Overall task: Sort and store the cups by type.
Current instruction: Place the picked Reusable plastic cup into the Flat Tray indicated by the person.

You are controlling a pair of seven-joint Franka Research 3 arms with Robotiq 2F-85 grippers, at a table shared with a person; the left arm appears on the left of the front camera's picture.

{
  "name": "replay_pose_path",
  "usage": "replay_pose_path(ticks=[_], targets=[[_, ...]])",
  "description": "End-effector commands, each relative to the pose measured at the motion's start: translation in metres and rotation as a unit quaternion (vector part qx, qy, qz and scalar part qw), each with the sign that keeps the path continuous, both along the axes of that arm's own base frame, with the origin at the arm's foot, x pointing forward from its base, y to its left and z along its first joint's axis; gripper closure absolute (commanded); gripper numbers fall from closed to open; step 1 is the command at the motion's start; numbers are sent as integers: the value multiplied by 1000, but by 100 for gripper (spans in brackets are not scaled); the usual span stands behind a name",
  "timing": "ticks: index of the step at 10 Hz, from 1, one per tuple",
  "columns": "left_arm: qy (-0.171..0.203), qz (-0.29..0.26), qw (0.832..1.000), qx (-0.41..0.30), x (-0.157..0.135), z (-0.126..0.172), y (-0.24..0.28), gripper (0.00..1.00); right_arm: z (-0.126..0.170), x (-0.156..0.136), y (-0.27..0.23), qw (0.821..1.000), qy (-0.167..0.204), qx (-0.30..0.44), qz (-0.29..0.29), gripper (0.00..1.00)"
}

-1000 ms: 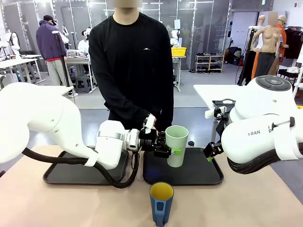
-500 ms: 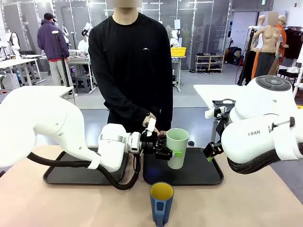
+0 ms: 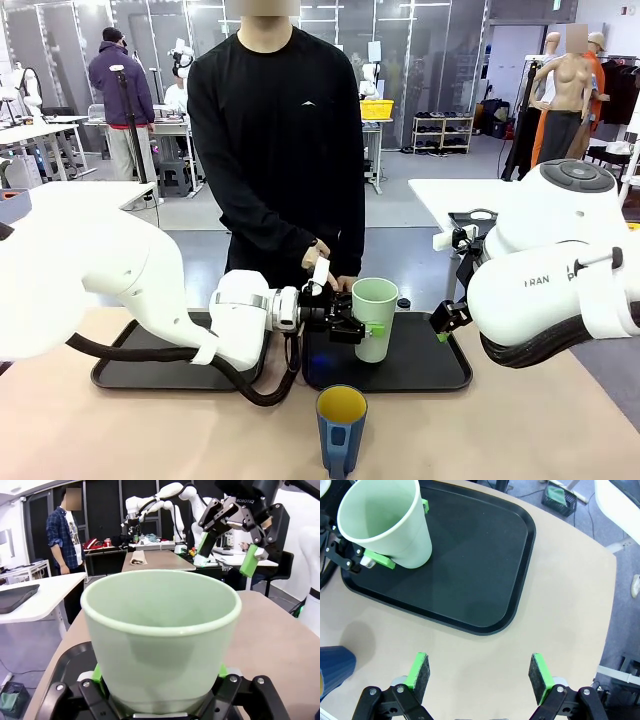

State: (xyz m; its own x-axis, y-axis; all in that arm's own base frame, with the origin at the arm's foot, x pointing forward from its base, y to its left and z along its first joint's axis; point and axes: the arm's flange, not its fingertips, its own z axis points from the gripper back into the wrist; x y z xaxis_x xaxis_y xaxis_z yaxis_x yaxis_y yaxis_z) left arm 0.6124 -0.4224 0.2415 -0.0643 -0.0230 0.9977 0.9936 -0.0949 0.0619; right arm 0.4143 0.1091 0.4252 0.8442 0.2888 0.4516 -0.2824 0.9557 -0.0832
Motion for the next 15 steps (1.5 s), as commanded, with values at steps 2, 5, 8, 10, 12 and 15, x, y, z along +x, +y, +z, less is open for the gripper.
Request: replay_pose_path(ticks=[2, 5, 8, 10, 12, 15], targets=[[1, 20, 1000, -15, 7, -8, -3, 13, -1, 0, -1, 1000, 1, 2, -1, 0], [0, 20, 1000, -8, 10, -16, 0, 13, -1, 0, -1, 1000, 1, 2, -1, 0], [8, 19, 1000, -14, 12, -20, 6, 11, -1, 0, -1, 1000, 1, 2, -1, 0], [6, 12, 1000, -17, 11, -21, 10, 0, -1, 0, -1, 1000, 1, 2, -1, 0], [13, 9, 1000, -18, 10, -22, 12, 0, -1, 0, -1, 1000, 1, 2, -1, 0], [14, 22, 1000, -14, 7, -19, 24, 0, -1, 0, -1, 1000, 1, 2, -1, 0]])
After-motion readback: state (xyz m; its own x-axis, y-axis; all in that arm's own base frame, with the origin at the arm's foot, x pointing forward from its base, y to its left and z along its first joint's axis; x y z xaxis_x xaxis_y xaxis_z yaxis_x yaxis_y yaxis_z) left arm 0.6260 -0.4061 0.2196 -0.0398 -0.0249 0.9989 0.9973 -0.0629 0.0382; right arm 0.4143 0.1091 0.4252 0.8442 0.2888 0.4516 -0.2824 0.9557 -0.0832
